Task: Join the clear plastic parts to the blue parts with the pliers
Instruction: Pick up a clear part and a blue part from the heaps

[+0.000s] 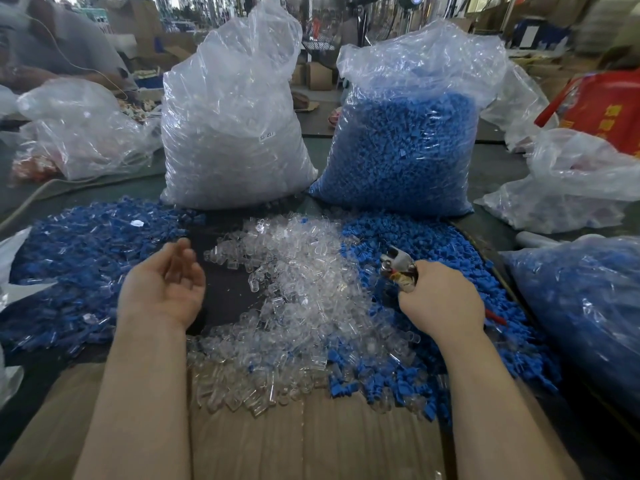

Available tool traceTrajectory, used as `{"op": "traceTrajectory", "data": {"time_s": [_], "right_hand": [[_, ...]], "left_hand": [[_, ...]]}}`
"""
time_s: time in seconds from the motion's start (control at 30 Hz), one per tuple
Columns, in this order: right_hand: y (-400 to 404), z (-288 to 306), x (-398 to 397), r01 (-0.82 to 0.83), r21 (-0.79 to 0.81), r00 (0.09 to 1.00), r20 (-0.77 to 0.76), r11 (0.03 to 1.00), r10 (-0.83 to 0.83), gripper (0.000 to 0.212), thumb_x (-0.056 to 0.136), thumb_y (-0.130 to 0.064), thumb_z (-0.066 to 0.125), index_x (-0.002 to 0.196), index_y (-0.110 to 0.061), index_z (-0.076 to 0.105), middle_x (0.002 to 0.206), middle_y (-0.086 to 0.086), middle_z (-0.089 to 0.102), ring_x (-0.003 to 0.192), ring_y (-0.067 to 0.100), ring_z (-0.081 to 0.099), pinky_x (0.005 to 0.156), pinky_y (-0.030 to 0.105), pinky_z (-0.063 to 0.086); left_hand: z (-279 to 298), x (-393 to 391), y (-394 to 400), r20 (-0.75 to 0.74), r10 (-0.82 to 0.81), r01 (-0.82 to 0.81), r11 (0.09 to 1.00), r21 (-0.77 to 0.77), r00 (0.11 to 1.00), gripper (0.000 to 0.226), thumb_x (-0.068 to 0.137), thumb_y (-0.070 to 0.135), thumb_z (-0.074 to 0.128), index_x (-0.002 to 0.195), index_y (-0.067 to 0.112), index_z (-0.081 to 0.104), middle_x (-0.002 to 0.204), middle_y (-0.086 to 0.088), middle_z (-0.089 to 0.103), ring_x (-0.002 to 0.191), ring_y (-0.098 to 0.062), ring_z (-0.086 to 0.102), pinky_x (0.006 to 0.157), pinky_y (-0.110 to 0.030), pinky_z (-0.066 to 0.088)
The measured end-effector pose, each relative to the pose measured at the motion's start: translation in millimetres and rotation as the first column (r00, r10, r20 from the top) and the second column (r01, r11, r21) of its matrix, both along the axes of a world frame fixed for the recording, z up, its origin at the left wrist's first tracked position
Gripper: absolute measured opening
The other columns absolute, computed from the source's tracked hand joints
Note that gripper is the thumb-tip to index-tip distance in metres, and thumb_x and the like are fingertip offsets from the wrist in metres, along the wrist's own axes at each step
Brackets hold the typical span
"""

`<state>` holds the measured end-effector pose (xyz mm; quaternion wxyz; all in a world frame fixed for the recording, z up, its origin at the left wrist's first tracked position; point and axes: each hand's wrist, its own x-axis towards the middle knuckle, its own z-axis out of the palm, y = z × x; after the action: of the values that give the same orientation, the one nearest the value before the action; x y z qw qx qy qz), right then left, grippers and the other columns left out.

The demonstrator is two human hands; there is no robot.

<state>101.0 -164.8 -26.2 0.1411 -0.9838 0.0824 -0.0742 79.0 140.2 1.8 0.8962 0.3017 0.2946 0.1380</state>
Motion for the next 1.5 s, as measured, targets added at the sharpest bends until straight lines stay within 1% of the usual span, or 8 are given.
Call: {"op": "traceTrajectory", "data": {"time_s": [0.13,0.23,0.37,0.47,0.9,1.1,1.23,1.5], "right_hand": [[1,0,0,-0.034,-0.039,0.999,0.003,0.999,0.034,0.01,0.084,-0.027,0.06,0.086,-0.019,0.056,0.072,-0.002,0.052,0.066,0.023,0.052,0.051,0.029,0.033],[2,-1,-1,-0.043,-0.054,0.999,-0.003,0.998,0.043,0.01,0.083,-0.026,0.061,0.085,-0.02,0.053,0.072,-0.004,0.049,0.064,0.022,0.048,0.049,0.029,0.029],[4,-2,-1,-0.058,-0.072,0.998,-0.038,0.996,0.056,0.021,0.083,-0.023,0.061,0.074,-0.021,0.043,0.072,-0.002,0.046,0.065,0.023,0.049,0.052,0.029,0.032],[5,-2,-1,-0.048,-0.073,0.998,-0.042,0.996,0.045,0.018,0.083,-0.022,0.062,0.08,-0.019,0.045,0.073,-0.002,0.043,0.068,0.025,0.05,0.053,0.03,0.033],[2,2,-1,0.002,0.011,1.0,-0.021,1.0,-0.001,0.019,0.082,-0.02,0.061,0.076,-0.021,0.043,0.071,-0.001,0.051,0.06,0.018,0.046,0.047,0.028,0.028],[6,8,1,-0.012,0.058,0.994,0.108,0.998,0.006,0.013,0.09,-0.03,0.059,0.087,-0.021,0.049,0.073,-0.004,0.053,0.06,0.016,0.045,0.051,0.032,0.032],[9,14,0,-0.039,0.134,0.988,0.154,0.99,0.018,0.02,0.09,-0.038,0.063,0.085,-0.024,0.049,0.074,-0.005,0.056,0.067,0.021,0.052,0.056,0.033,0.036],[14,19,-2,-0.069,0.354,0.982,0.191,0.933,0.0,0.024,0.086,-0.041,0.069,0.098,-0.026,0.054,0.089,-0.004,0.062,0.082,0.023,0.056,0.073,0.039,0.047]], "left_hand": [[2,6,-19,-0.123,-0.208,0.241,0.813,0.529,0.97,0.005,0.094,0.017,0.062,0.093,0.018,0.067,0.072,0.008,0.073,0.059,-0.001,0.063,0.064,-0.021,0.048],[-3,8,-33,-0.276,-0.285,0.387,0.494,0.779,0.918,0.01,0.09,0.013,0.067,0.093,0.022,0.071,0.084,0.003,0.074,0.074,-0.009,0.064,0.066,-0.024,0.046],[-18,14,-43,-0.531,-0.173,0.536,-0.021,0.844,0.83,0.022,0.09,0.012,0.066,0.107,0.026,0.068,0.095,0.008,0.065,0.083,-0.01,0.062,0.063,-0.025,0.046],[-24,15,-41,-0.577,-0.02,0.555,-0.25,0.794,0.817,0.034,0.091,0.012,0.06,0.122,0.026,0.062,0.122,-0.006,0.056,0.099,-0.025,0.062,0.088,-0.042,0.053],[-30,10,-38,-0.511,-0.029,0.49,-0.242,0.838,0.859,0.029,0.087,0.011,0.069,0.114,0.019,0.064,0.105,-0.001,0.064,0.096,-0.02,0.06,0.084,-0.037,0.052],[-24,15,-38,-0.42,-0.152,0.418,-0.048,0.907,0.895,0.026,0.09,0.018,0.067,0.116,0.023,0.067,0.091,0.011,0.063,0.079,-0.004,0.06,0.06,-0.019,0.042],[-14,14,-46,-0.32,-0.297,0.374,0.145,0.916,0.899,0.021,0.09,0.018,0.07,0.107,0.031,0.07,0.092,0.008,0.069,0.078,-0.012,0.067,0.054,-0.014,0.047],[-8,11,-77,-0.185,-0.409,0.321,0.294,0.9,0.893,0.023,0.078,0.01,0.081,0.089,0.028,0.073,0.08,0.009,0.074,0.075,-0.001,0.069,0.068,-0.015,0.053]]}}
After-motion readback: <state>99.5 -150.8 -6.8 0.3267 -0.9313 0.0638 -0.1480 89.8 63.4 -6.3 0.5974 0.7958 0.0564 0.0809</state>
